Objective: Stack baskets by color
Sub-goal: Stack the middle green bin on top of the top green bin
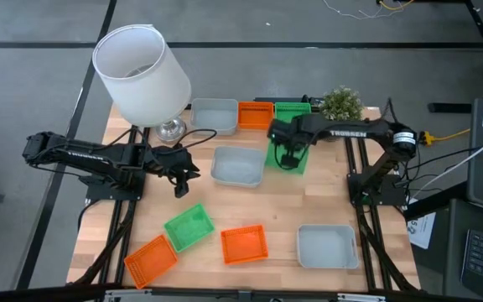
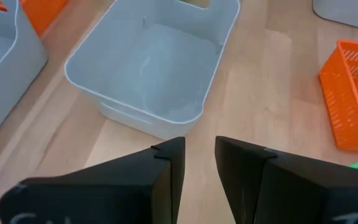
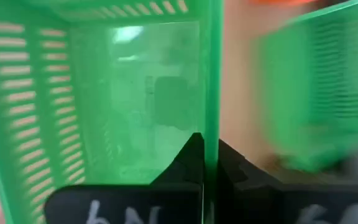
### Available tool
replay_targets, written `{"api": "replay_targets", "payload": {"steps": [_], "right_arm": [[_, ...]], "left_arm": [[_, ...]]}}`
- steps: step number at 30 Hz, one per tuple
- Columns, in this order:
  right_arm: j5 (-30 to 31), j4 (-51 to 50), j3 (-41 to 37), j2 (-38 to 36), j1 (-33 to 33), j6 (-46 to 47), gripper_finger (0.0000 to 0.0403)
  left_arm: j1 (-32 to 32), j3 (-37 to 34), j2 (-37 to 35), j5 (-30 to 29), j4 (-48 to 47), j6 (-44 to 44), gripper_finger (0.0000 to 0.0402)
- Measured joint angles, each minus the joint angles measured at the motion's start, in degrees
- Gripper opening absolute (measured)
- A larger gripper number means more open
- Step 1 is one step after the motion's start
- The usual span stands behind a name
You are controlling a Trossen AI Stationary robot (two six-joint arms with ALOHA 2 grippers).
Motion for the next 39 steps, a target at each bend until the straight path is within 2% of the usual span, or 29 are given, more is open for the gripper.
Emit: {"api": "replay_targets", "payload": {"steps": [4,6,11,14,17,22,26,35,39], "right_arm": [[10.72,-6.01,12.77,0.00,-2.33,-10.62,0.0001],[10.96,-5.20,18.60,-0.02,-4.71,-17.30,0.0001],[5.04,-2.21,30.33,1.75,-13.68,-26.25,0.0001],[1.16,-2.39,36.86,4.92,-19.47,-32.42,0.0000],[-5.18,-2.59,43.54,9.45,-24.78,-36.69,0.0000],[-15.70,-11.29,53.03,19.05,-31.85,-38.57,0.0000],[-19.99,-19.13,55.23,24.63,-34.12,-38.23,0.0000],[-22.34,-22.23,53.81,30.15,-33.92,-46.28,0.0000],[-22.31,-22.13,53.79,31.97,-33.93,-47.49,0.0000]], "left_arm": [[0.00,0.00,0.00,0.00,0.00,0.38,0.0080],[-0.02,0.00,0.00,-0.02,0.00,0.38,0.0080],[0.00,0.00,0.00,-0.06,0.00,0.41,0.0080],[0.00,0.00,0.00,-0.27,0.00,1.69,0.0080],[0.00,0.00,0.00,-0.55,0.07,5.49,0.0080],[0.05,0.00,0.01,-0.57,1.30,6.87,0.0080],[0.04,0.00,0.02,-0.55,1.53,8.02,0.0080],[0.04,0.00,0.02,-0.63,1.54,9.47,0.0080],[0.04,0.00,0.00,-2.52,1.55,9.51,0.0080]]}}
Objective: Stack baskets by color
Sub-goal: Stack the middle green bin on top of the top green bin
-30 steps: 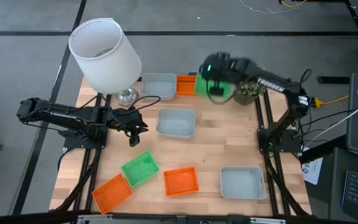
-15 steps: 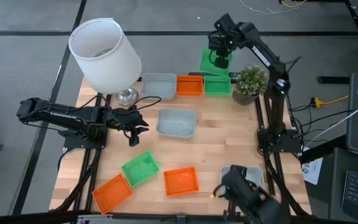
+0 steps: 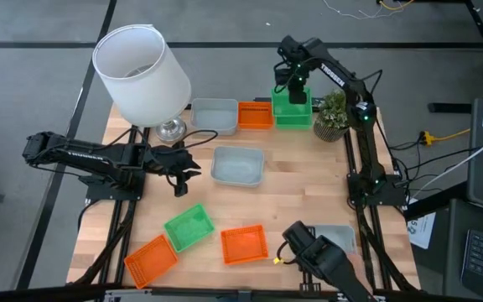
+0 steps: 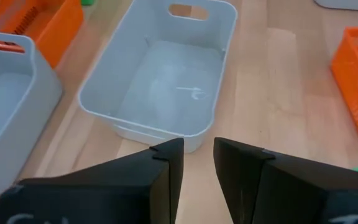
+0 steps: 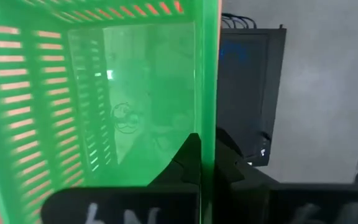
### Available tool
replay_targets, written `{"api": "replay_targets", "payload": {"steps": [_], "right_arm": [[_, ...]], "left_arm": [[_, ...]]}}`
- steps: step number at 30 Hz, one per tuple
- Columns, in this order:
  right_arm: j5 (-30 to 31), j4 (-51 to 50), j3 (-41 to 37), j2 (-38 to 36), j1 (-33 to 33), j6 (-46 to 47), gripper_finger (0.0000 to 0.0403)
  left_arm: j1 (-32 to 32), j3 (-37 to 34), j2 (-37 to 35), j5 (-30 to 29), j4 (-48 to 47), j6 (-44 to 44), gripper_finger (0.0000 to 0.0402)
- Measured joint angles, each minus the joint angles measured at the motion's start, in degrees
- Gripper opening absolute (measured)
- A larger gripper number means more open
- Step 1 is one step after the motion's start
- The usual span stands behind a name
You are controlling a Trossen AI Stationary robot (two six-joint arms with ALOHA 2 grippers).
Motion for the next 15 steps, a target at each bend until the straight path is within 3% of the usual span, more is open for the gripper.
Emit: {"api": "replay_targets", "payload": {"steps": [15], "right_arm": [[3.50,-2.24,-0.07,4.81,-0.44,-1.03,0.0000]], "left_arm": [[0.07,0.00,0.01,-0.94,0.00,0.00,0.0080]]}}
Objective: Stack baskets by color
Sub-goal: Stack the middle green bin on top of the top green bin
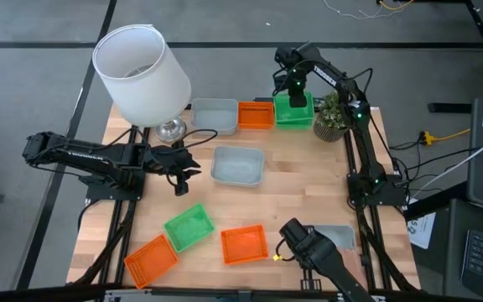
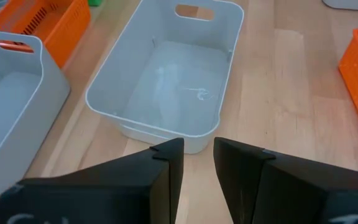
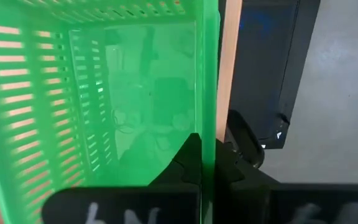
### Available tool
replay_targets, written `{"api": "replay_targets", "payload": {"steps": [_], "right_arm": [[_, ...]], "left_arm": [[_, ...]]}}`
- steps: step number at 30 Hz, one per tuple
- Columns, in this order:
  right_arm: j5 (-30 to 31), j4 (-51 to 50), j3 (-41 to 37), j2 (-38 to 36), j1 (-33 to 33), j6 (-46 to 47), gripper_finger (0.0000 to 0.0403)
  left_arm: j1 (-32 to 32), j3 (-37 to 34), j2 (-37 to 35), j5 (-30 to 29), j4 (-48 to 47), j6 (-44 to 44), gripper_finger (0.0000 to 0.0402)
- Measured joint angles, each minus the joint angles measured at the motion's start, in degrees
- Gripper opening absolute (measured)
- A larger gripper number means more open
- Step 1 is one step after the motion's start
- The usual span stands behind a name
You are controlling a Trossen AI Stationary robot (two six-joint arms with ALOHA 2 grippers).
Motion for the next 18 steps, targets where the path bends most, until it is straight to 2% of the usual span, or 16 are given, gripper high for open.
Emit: {"api": "replay_targets", "payload": {"steps": [6,18], "right_arm": [[-1.98,0.34,0.00,0.32,-0.30,0.02,0.0000],[-2.01,1.71,0.02,0.33,-1.04,0.28,0.0000]], "left_arm": [[0.00,0.00,0.01,0.00,0.00,-0.01,0.0080],[0.00,0.00,0.01,0.00,0.00,-0.04,0.0080]]}}
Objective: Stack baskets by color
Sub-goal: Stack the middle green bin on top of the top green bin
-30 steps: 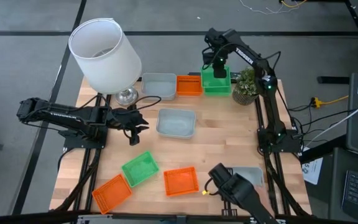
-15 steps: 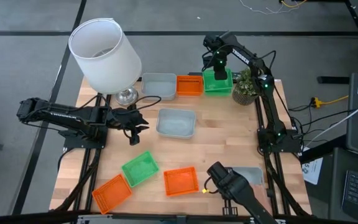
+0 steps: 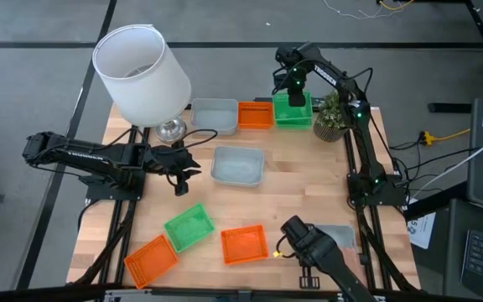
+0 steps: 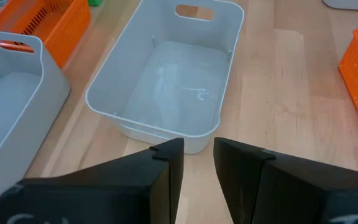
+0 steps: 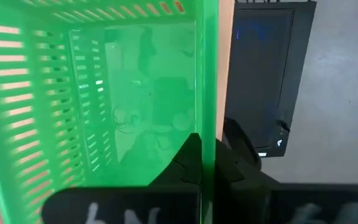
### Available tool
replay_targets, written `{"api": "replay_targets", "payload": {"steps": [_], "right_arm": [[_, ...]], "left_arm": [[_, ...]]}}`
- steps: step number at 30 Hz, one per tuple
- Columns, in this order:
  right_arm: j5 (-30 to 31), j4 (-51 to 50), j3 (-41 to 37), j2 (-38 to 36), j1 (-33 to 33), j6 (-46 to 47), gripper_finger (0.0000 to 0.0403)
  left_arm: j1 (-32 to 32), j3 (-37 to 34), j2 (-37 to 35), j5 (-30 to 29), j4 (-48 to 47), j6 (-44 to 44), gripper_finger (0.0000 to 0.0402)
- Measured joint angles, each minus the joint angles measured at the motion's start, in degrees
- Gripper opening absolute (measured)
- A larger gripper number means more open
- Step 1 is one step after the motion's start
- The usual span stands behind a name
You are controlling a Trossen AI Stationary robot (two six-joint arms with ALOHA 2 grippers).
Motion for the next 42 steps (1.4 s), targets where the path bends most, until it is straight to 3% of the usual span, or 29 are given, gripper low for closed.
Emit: {"api": "replay_targets", "payload": {"steps": [10,16,23,28,32,35,42], "right_arm": [[0.04,2.58,-6.66,0.04,-0.47,0.33,0.0001],[0.35,6.02,-9.01,0.04,-0.45,2.40,0.0023],[0.87,5.52,-9.01,0.02,-0.45,2.43,0.0034],[4.97,2.65,-6.81,0.02,-0.38,2.58,0.0034],[4.34,0.30,-2.36,0.02,0.03,3.63,0.0034],[0.53,-0.01,0.51,-0.05,0.08,3.83,0.0035],[0.08,-0.53,-1.04,-0.15,0.03,4.34,0.0035]], "left_arm": [[0.00,0.00,0.00,-0.02,0.00,0.00,0.0080],[0.00,0.00,0.00,-0.02,0.00,0.01,0.0080],[0.00,-0.01,0.00,-0.04,0.00,0.01,0.0080],[0.00,-0.02,-0.02,-0.04,0.00,0.00,0.0080],[0.00,-0.02,0.00,-0.04,0.00,0.01,0.0080],[0.00,-0.02,-0.02,-0.03,0.00,0.00,0.0080],[0.00,-0.02,-0.02,-0.02,-0.02,-0.02,0.0080]]}}
